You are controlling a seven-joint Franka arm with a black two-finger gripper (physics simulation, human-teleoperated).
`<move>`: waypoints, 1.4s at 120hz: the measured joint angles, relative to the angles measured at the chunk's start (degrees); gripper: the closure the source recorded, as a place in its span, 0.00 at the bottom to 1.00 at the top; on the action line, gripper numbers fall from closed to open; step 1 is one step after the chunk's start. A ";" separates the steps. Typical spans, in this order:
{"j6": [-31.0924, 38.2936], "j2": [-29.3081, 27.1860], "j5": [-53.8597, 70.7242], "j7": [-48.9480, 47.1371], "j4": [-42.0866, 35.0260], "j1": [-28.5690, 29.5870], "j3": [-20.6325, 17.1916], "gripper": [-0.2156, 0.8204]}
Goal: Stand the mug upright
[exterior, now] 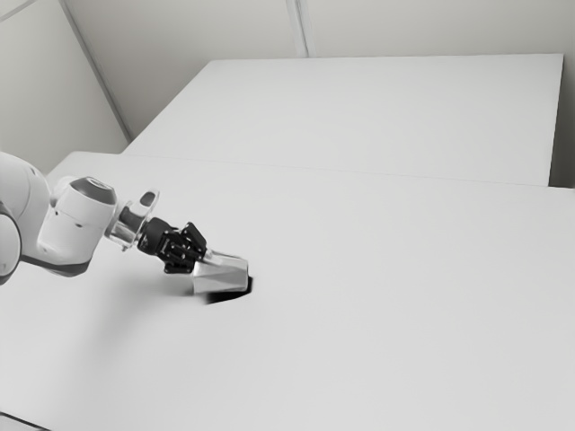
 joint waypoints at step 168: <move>14.19 -11.22 34.27 -33.98 -0.84 -11.63 -0.19 0.96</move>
